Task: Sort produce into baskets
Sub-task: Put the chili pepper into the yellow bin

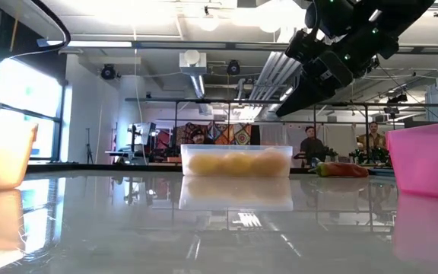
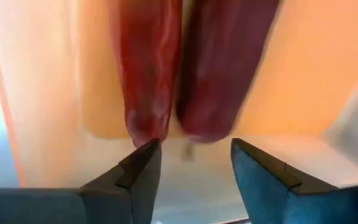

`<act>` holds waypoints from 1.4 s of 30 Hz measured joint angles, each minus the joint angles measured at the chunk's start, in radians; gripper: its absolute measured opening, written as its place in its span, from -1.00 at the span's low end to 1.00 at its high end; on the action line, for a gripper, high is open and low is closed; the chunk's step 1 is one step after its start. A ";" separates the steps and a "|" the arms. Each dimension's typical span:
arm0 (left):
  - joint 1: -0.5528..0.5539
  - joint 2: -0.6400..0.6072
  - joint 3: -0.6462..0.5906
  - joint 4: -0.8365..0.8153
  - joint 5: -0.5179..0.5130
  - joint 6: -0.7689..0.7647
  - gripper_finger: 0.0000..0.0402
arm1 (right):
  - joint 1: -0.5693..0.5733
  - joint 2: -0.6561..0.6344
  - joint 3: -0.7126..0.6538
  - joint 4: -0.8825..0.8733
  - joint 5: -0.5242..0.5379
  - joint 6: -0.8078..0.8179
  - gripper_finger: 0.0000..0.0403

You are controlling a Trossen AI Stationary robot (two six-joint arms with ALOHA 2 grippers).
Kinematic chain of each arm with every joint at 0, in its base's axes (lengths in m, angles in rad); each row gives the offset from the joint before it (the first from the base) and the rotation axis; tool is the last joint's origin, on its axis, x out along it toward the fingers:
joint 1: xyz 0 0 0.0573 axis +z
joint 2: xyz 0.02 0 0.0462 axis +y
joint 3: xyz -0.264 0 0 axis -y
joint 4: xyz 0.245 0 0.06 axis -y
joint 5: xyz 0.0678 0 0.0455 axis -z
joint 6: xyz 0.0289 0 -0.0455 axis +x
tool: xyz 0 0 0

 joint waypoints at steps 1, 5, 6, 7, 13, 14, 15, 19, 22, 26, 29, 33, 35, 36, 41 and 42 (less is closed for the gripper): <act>0.000 0.000 0.000 -0.003 0.007 -0.003 -0.08 | 0.000 0.000 0.000 0.000 0.000 0.000 -1.00; 0.000 0.000 0.001 0.000 0.028 0.060 0.00 | 0.000 0.000 0.000 0.000 0.000 -0.001 -1.00; 0.000 0.000 0.003 -0.001 0.027 0.069 0.00 | 0.000 0.000 0.000 0.000 0.000 -0.004 -1.00; 0.000 0.000 0.007 0.001 0.014 0.068 0.00 | 0.000 0.000 0.000 0.000 0.001 -0.006 -1.00; 0.054 0.000 0.041 0.119 -0.088 0.124 -0.33 | 0.000 0.000 0.000 0.027 0.016 -0.053 -1.00; 0.069 0.000 0.042 0.145 -0.091 0.151 -0.42 | 0.000 0.000 0.000 0.041 0.016 -0.056 -1.00; 0.087 0.000 0.042 0.172 -0.091 0.181 -0.52 | 0.000 0.000 0.000 0.052 0.016 -0.063 -1.00; 0.183 0.000 0.028 0.279 -0.109 0.334 -0.92 | 0.000 0.000 -0.019 0.133 0.016 -0.107 -1.00; 0.278 0.000 0.005 0.393 -0.117 0.467 -0.94 | -0.009 0.000 -0.101 0.272 -0.003 -0.140 -1.00; 0.402 0.000 -0.026 0.579 -0.089 0.647 -0.97 | -0.049 -0.012 -0.174 0.352 -0.028 -0.129 -1.00; 0.496 0.000 -0.062 0.734 -0.047 0.746 -0.99 | -0.080 -0.041 -0.195 0.353 -0.028 -0.108 -1.00; 0.598 0.000 -0.090 0.858 -0.001 0.823 -1.00 | -0.106 -0.090 -0.210 0.341 -0.029 -0.083 -1.00; 0.633 0.000 -0.092 0.861 -0.001 0.846 -1.00 | -0.111 -0.109 -0.210 0.330 -0.026 -0.066 -1.00; 0.644 0.000 -0.093 0.860 -0.001 0.854 -1.00 | -0.111 -0.119 -0.210 0.327 -0.025 -0.055 -1.00; 0.673 0.000 -0.092 0.858 0.002 0.880 -1.00 | -0.111 -0.173 -0.210 0.263 0.065 -0.026 -1.00; 0.675 0.000 -0.092 0.855 0.002 0.882 -1.00 | -0.111 -0.185 -0.210 0.238 0.097 -0.025 -1.00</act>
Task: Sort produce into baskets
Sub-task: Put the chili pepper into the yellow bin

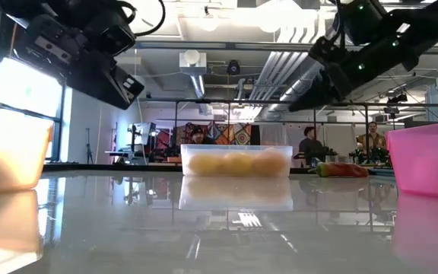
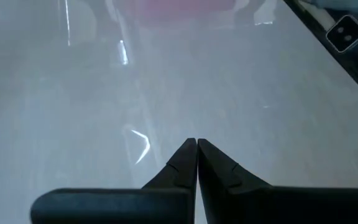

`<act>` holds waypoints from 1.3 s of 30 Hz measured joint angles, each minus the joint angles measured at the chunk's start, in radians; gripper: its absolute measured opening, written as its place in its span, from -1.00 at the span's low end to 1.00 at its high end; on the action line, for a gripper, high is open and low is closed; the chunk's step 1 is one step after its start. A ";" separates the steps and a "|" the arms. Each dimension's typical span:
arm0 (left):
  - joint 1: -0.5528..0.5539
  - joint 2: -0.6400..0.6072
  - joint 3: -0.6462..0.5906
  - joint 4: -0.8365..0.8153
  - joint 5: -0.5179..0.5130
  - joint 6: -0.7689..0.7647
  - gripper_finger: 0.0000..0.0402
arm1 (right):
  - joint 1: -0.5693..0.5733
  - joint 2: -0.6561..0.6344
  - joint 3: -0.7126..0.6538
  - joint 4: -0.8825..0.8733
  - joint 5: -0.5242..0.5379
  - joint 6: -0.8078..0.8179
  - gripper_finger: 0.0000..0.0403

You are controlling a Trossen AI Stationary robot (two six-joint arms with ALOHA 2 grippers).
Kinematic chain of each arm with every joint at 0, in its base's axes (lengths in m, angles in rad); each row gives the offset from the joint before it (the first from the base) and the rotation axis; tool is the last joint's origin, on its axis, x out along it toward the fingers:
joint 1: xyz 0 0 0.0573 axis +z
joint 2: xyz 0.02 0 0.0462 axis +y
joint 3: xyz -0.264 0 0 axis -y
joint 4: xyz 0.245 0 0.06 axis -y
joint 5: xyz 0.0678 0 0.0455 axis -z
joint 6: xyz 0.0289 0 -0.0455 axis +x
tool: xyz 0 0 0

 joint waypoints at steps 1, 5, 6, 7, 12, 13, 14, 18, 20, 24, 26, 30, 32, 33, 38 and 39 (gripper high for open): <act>0.000 0.000 0.000 -0.003 0.000 0.006 -1.00 | -0.001 -0.012 0.000 -0.029 0.034 -0.001 -1.00; -0.001 0.000 -0.010 0.043 0.000 0.037 -1.00 | -0.036 -0.027 0.064 -0.251 0.123 0.019 -1.00; -0.001 0.000 -0.026 0.095 0.001 0.042 -1.00 | -0.052 -0.023 0.089 -0.308 0.140 0.026 -1.00; 0.001 0.000 -0.047 0.156 0.002 0.042 -1.00 | -0.067 -0.017 0.113 -0.365 0.149 0.028 -1.00; 0.038 0.000 -0.135 0.426 0.004 0.041 -1.00 | -0.140 0.015 0.217 -0.577 0.147 -0.003 -0.97; 0.047 0.000 -0.147 0.467 0.004 0.038 -1.00 | -0.154 0.022 0.231 -0.598 0.148 -0.017 -0.95; 0.056 0.000 -0.157 0.501 0.004 0.037 -1.00 | -0.170 0.029 0.241 -0.613 0.148 -0.028 -0.92; 0.090 0.000 -0.181 0.604 0.004 0.048 -1.00 | -0.223 0.081 0.265 -0.630 0.149 -0.062 -0.72; 0.106 0.000 -0.185 0.613 0.004 0.050 -1.00 | -0.248 0.118 0.272 -0.638 0.149 -0.094 -0.59; 0.143 0.000 -0.185 0.614 0.003 0.050 -1.00 | -0.286 0.202 0.317 -0.707 0.148 -0.137 -0.35; 0.159 0.000 -0.185 0.610 0.003 0.050 -1.00 | -0.296 0.242 0.346 -0.751 0.147 -0.166 -0.25; 0.185 0.000 -0.185 0.607 0.003 0.051 -1.00 | -0.316 0.317 0.400 -0.786 0.145 -0.216 -0.06; 0.191 0.000 -0.185 0.600 0.003 0.051 -1.00 | -0.331 0.358 0.419 -0.792 0.146 -0.234 0.02; 0.195 0.000 -0.185 0.598 0.003 0.051 -1.00 | -0.338 0.379 0.428 -0.792 0.146 -0.243 0.06; 0.197 0.000 -0.185 0.585 0.002 0.051 -1.00 | -0.381 0.470 0.462 -0.792 0.146 -0.319 0.21; 0.197 0.000 -0.185 0.584 0.002 0.051 -1.00 | -0.389 0.487 0.468 -0.799 0.145 -0.334 0.21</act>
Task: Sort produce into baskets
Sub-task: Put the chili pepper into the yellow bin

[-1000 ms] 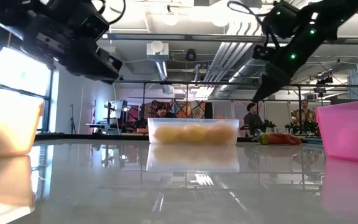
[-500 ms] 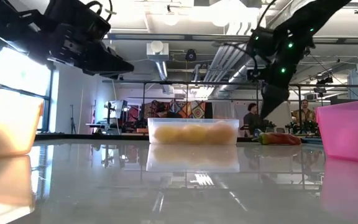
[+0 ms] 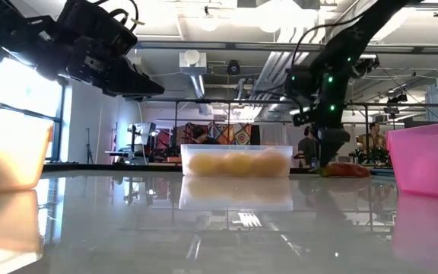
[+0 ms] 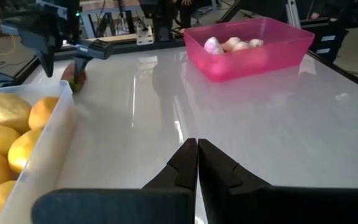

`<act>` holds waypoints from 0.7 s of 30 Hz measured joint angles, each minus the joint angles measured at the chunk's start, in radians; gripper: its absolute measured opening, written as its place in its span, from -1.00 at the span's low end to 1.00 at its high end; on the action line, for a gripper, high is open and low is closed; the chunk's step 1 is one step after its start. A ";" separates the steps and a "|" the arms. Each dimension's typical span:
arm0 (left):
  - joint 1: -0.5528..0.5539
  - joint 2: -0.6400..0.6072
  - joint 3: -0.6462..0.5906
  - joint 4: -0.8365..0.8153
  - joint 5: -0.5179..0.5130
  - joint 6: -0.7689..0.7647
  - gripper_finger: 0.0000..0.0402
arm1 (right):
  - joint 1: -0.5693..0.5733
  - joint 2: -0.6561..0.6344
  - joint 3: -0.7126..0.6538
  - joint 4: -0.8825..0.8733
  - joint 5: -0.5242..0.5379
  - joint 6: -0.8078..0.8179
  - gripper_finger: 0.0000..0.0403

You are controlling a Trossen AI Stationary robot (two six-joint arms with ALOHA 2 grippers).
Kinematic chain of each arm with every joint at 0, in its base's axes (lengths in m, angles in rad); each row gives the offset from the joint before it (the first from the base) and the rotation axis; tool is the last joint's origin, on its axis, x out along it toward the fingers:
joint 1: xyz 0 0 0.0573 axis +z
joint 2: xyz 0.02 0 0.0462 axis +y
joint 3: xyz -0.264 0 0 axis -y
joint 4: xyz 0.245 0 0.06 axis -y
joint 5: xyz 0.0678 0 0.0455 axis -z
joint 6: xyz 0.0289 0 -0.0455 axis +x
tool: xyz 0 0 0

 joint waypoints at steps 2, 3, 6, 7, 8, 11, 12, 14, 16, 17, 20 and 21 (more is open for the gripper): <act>0.000 0.000 0.000 -0.006 0.000 0.000 -1.00 | -0.013 0.031 0.013 -0.015 0.001 -0.014 0.21; 0.000 0.000 0.000 -0.012 0.000 0.000 -1.00 | -0.017 0.044 0.019 -0.028 0.001 -0.015 0.21; 0.000 0.000 0.000 -0.023 0.000 0.000 -1.00 | -0.024 0.074 0.026 -0.059 0.001 -0.015 0.21; 0.000 0.000 0.000 -0.024 0.000 0.000 -1.00 | -0.024 0.081 0.026 -0.065 0.001 -0.015 0.21; 0.000 0.000 0.000 -0.024 0.000 0.000 -1.00 | -0.023 0.087 0.027 -0.072 0.000 -0.015 0.21; 0.000 0.000 0.000 -0.024 0.000 0.000 -1.00 | -0.023 0.097 0.027 -0.091 0.000 -0.007 0.17; 0.000 0.000 0.000 -0.024 0.000 0.000 -1.00 | -0.023 0.097 0.027 -0.095 0.000 -0.004 0.14; 0.000 0.000 0.000 -0.022 0.000 0.000 -1.00 | -0.023 0.097 0.027 -0.102 0.000 0.005 0.05; 0.000 0.000 0.000 -0.020 -0.003 0.000 -1.00 | -0.023 0.094 0.027 -0.104 0.001 0.021 -0.07; 0.000 0.000 0.000 -0.020 -0.008 0.000 -1.00 | -0.023 0.093 0.027 -0.104 -0.001 0.031 -0.13; 0.000 0.000 0.000 -0.021 -0.029 0.000 -1.00 | -0.016 0.081 0.027 -0.116 -0.008 0.057 -0.30; 0.000 0.000 0.000 -0.021 -0.036 0.000 -1.00 | -0.011 0.071 0.027 -0.119 -0.013 0.068 -0.34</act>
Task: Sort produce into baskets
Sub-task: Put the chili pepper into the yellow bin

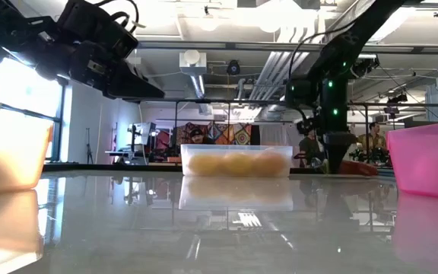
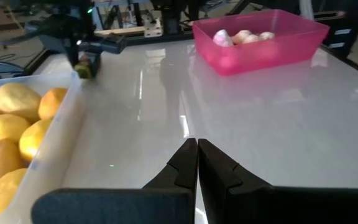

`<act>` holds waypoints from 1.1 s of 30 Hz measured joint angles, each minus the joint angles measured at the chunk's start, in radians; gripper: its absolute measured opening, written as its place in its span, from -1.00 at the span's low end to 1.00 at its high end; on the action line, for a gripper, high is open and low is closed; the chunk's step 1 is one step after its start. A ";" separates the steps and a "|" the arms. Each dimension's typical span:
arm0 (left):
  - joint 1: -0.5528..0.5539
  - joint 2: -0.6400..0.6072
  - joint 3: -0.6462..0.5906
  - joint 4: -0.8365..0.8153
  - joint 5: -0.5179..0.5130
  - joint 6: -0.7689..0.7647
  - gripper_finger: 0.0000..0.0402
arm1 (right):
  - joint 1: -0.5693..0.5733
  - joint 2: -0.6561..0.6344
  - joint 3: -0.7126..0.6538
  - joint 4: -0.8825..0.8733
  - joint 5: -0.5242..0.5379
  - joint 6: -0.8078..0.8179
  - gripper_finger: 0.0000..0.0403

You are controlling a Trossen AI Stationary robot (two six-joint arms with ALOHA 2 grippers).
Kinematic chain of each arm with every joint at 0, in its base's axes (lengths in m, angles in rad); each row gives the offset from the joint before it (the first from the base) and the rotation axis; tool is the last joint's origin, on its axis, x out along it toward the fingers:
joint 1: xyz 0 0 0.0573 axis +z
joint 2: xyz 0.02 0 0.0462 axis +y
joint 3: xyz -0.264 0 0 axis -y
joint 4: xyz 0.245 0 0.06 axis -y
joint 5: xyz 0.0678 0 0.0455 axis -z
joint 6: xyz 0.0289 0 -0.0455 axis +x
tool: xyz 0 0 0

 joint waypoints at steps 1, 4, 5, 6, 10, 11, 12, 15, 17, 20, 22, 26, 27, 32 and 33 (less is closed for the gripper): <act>0.000 0.000 0.000 0.000 -0.007 0.000 -1.00 | 0.010 -0.013 0.000 0.000 -0.010 0.010 -0.36; 0.000 0.000 0.000 0.000 -0.043 0.000 -1.00 | 0.053 -0.071 0.000 0.001 -0.050 0.052 -0.38; 0.000 0.000 0.000 0.000 -0.050 0.000 -1.00 | 0.069 -0.094 0.000 0.004 -0.063 0.068 -0.39; 0.000 0.000 0.000 -0.002 -0.053 0.000 -1.00 | 0.091 -0.123 -0.003 0.015 -0.075 0.083 -0.39; 0.000 0.000 0.000 -0.001 -0.054 0.026 -1.00 | 0.171 -0.255 -0.039 0.109 -0.126 0.155 -0.40; 0.000 0.000 0.000 -0.001 -0.054 0.027 -1.00 | 0.192 -0.291 -0.061 0.158 -0.145 0.178 -0.40; 0.000 0.000 0.000 0.000 -0.054 0.027 -1.00 | 0.211 -0.327 -0.088 0.218 -0.160 0.199 -0.40; -0.001 0.000 0.000 0.000 -0.062 0.027 -1.00 | 0.279 -0.420 -0.195 0.439 -0.171 0.267 -0.40; -0.011 0.000 0.000 0.003 -0.103 0.027 -0.97 | 0.324 -0.462 -0.277 0.607 -0.171 0.313 -0.40; -0.035 0.000 0.000 0.013 -0.165 0.039 -0.87 | 0.394 -0.492 -0.393 0.897 -0.171 0.374 -0.40; -0.053 0.000 0.000 0.039 -0.187 0.044 -0.77 | 0.439 -0.491 -0.456 1.087 -0.169 0.395 -0.40; -0.094 0.000 0.000 0.120 -0.227 0.038 -0.56 | 0.520 -0.486 -0.538 1.403 -0.122 0.398 -0.41; -0.104 0.000 0.001 0.155 -0.230 0.026 -0.51 | 0.537 -0.486 -0.546 1.453 -0.113 0.394 -0.41; -0.154 0.014 0.042 0.218 -0.252 0.019 -0.24 | 0.600 -0.486 -0.521 1.560 -0.115 0.345 -0.41; -0.163 0.025 0.059 0.219 -0.263 0.024 -0.20 | 0.610 -0.486 -0.509 1.561 -0.116 0.336 -0.41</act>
